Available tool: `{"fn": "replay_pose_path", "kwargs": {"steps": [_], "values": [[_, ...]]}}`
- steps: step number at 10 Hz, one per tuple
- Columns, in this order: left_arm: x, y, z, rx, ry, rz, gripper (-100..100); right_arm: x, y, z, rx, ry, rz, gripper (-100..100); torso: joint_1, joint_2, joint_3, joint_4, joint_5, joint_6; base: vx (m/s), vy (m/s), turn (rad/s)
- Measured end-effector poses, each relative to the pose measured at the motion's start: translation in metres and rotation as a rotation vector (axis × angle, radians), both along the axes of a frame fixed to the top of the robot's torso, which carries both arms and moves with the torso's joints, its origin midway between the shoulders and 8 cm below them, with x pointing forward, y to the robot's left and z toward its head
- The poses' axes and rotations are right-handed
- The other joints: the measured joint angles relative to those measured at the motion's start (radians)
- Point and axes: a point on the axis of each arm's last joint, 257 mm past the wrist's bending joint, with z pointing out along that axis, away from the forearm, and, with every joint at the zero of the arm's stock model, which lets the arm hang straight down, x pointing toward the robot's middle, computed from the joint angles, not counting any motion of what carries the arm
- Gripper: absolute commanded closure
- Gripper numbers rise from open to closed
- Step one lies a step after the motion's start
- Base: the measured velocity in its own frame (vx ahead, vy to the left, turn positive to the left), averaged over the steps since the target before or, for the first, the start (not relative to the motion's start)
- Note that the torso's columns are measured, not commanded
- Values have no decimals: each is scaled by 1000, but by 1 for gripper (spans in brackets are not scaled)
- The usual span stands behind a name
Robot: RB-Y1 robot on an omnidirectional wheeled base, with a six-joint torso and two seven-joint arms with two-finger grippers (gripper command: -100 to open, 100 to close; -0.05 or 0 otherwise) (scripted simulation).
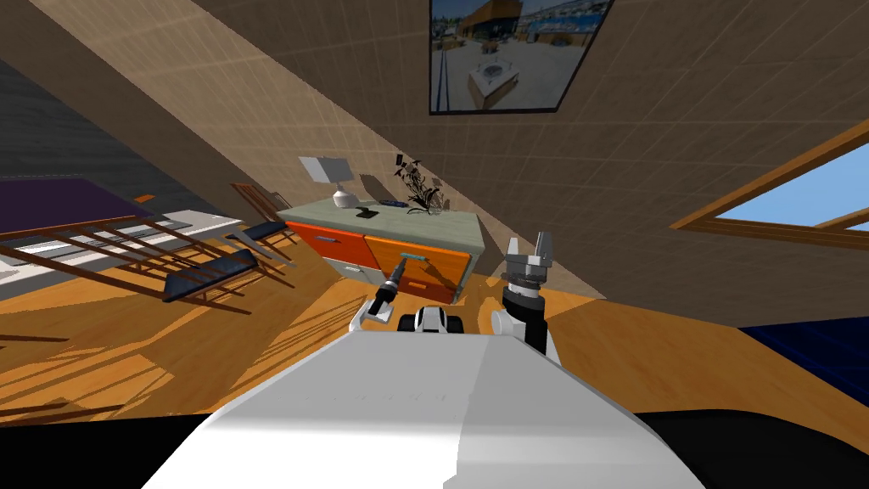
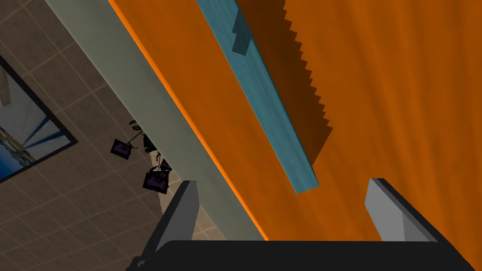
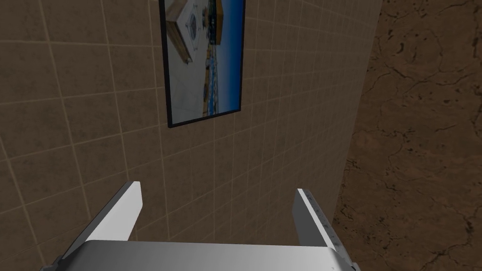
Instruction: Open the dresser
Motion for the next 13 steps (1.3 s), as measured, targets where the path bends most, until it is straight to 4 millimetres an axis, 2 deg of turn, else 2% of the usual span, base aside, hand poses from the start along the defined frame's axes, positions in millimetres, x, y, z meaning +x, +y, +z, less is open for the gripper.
{"fn": "replay_pose_path", "kwargs": {"steps": [3,4,9,10,13], "values": [[4,0,-1,3,7,1,-100,0,0,0,0,0,0,0,2,12,7,3,0,0,94,-11,-15],[4,0,0,3,6,1,100,0,0,0,0,0,0,0,2,13,9,4,1,0,10,-1,0],[-3,-2,2,4,9,-8,100,0,0,0,0,0,0,0,2,7,5,2,1,0,-152,29,20],[-3,-2,2,4,10,-8,-100,0,0,0,0,0,0,0,0,0,1,0,0,0,68,12,-30],[0,-1,0,5,12,-3,-100,0,0,0,0,0,0,0,-3,-1,-1,0,-1,0,157,-42,-20]]}}
